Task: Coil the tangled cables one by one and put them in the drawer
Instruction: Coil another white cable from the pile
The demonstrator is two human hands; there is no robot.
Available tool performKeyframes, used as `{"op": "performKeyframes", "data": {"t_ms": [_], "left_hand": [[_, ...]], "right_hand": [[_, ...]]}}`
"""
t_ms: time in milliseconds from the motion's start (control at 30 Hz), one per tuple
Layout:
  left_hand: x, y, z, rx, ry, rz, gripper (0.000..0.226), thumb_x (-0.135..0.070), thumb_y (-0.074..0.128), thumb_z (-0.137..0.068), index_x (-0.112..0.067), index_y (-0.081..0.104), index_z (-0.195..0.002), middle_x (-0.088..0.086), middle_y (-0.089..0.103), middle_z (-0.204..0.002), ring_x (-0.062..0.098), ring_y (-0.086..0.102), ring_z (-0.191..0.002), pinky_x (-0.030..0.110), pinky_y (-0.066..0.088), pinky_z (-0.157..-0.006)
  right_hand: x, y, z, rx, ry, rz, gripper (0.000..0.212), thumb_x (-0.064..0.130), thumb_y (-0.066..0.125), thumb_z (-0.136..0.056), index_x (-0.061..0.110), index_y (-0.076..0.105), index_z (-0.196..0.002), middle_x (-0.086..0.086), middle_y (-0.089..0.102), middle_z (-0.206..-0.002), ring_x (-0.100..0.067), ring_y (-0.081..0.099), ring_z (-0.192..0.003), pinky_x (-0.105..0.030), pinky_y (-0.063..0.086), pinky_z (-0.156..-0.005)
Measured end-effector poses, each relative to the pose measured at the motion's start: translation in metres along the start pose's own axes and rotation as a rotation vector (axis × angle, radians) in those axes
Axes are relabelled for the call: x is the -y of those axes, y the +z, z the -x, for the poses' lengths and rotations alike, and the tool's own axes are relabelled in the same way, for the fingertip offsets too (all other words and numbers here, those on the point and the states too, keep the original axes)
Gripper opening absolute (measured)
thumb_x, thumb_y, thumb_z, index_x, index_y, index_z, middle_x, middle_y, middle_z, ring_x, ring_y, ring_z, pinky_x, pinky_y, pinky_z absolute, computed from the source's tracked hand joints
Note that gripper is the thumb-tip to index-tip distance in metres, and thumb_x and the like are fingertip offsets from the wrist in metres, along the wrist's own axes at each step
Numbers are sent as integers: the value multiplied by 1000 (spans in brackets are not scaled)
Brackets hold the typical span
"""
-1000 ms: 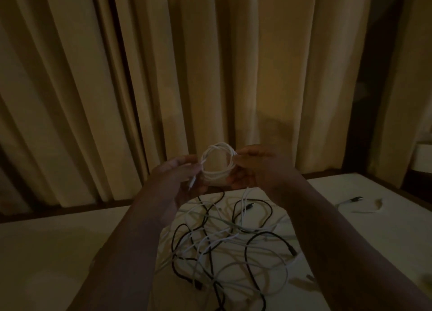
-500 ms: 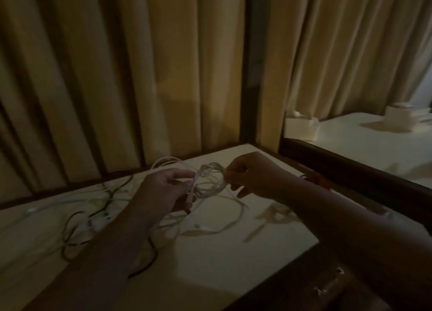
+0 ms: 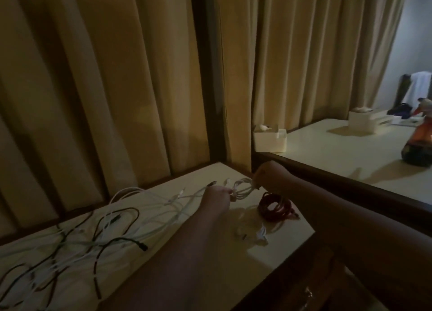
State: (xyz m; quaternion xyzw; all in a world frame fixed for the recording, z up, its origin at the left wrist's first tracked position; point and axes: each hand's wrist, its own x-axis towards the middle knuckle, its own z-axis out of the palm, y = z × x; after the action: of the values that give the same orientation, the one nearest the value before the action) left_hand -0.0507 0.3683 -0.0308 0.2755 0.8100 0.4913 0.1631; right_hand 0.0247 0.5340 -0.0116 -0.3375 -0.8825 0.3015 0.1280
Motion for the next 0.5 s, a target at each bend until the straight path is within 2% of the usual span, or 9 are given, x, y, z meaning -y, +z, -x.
{"op": "performKeyframes", "data": {"t_ms": [67, 100, 167, 267, 367, 433, 500], "left_hand": [[-2, 9, -11, 23, 40, -129, 29, -6, 49, -100, -6, 73, -117, 12, 69, -123, 31, 61, -116, 34, 48, -97], [-1, 13, -15, 42, 62, -198, 30, -8, 49, -100, -8, 74, -117, 9, 69, -124, 28, 61, -114, 32, 47, -95], [2, 22, -22, 64, 82, -284, 31, -9, 49, -99, -13, 76, -115, 7, 70, -123, 22, 61, -112, 26, 45, -89], [2, 31, -26, 84, 66, -290, 34, -3, 45, -97, -11, 76, -109, 9, 71, -118, 21, 63, -111, 30, 49, -95], [2, 38, -27, 106, 57, -311, 34, -3, 45, -97, -12, 77, -107, 8, 71, -118, 21, 62, -112, 32, 49, -100], [1, 41, -24, 102, 55, -324, 33, -5, 48, -96, -14, 77, -108, 5, 71, -119, 21, 62, -113, 29, 48, -97], [2, 47, -21, 82, 67, -323, 30, -9, 51, -95, -16, 78, -106, 3, 74, -113, 19, 64, -105, 32, 52, -94]], "right_hand": [[-10, -2, -16, 14, 27, -61, 7, 14, 71, -90, 9, 75, -93, -4, 70, -90, -16, 67, -80, -27, 57, -72], [-15, -3, -21, 23, 45, -127, 5, 13, 71, -91, 10, 73, -87, -6, 70, -89, -16, 68, -79, -26, 58, -70], [-25, -4, -29, 66, 101, -199, 14, 17, 67, -95, 11, 71, -82, -6, 69, -83, -18, 69, -78, -24, 53, -63], [-40, -5, -33, 193, 151, -209, 26, 33, 57, -100, 11, 71, -100, -10, 72, -99, -23, 67, -86, -27, 49, -67], [-46, -9, -27, 256, 159, -159, 23, 30, 58, -100, 15, 65, -116, -10, 71, -108, -21, 68, -89, -29, 55, -67], [-48, -12, -19, 256, 142, -102, 21, 26, 62, -98, 14, 63, -116, -8, 69, -103, -21, 69, -91, -32, 59, -71], [-51, -15, -10, 243, 152, -126, 23, 29, 64, -97, 11, 66, -112, -9, 70, -102, -22, 70, -90, -32, 60, -72]]}}
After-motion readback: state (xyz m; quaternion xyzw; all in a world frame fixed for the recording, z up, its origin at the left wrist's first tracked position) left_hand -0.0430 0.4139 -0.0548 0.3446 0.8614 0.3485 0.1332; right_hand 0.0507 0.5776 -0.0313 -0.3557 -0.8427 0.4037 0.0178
